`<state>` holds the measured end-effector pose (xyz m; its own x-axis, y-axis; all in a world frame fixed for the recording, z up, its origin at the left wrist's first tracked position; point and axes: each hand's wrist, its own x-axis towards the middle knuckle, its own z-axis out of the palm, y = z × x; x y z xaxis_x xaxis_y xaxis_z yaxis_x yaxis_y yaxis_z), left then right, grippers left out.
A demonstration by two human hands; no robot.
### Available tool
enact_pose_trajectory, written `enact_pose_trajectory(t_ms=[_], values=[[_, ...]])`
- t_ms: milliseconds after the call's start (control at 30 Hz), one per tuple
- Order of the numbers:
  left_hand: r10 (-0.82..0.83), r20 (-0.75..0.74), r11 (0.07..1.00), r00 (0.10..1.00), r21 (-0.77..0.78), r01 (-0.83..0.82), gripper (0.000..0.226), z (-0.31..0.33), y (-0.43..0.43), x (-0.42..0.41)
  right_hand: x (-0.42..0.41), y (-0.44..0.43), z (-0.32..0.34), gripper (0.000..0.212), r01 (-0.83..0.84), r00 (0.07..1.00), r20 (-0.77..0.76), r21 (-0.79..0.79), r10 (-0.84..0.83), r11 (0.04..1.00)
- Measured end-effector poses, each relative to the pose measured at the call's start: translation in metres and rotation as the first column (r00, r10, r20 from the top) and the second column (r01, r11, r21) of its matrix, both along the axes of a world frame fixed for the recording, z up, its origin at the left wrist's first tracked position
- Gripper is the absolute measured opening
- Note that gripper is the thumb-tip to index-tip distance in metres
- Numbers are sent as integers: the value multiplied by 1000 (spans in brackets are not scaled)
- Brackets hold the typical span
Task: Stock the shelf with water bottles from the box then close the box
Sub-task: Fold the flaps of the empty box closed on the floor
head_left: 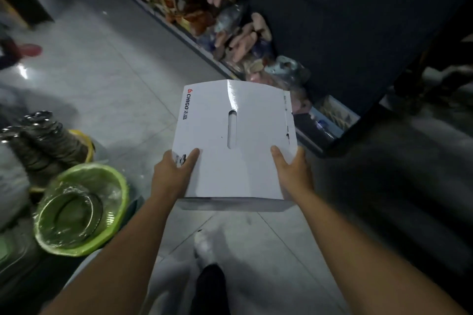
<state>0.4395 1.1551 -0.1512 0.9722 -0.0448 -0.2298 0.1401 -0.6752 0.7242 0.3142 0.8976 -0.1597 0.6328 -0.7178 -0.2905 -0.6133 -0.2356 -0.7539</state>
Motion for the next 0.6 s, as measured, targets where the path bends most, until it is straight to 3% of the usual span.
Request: enact_pose_trajectory(t_ms=[133,400,600], values=[[73,-11,993,997,-91,-73,67,7,27,107,128,15,18,95,-68,997,22,-15,68,998],[152,-24,983,988,-103,-154,61,46,63,303,354,42,49,87,-122,992,43,14,121,992],[268,-65,957,961,-95,-273,62,23,76,451,534,51,33,75,-235,971,53,50,232,971]])
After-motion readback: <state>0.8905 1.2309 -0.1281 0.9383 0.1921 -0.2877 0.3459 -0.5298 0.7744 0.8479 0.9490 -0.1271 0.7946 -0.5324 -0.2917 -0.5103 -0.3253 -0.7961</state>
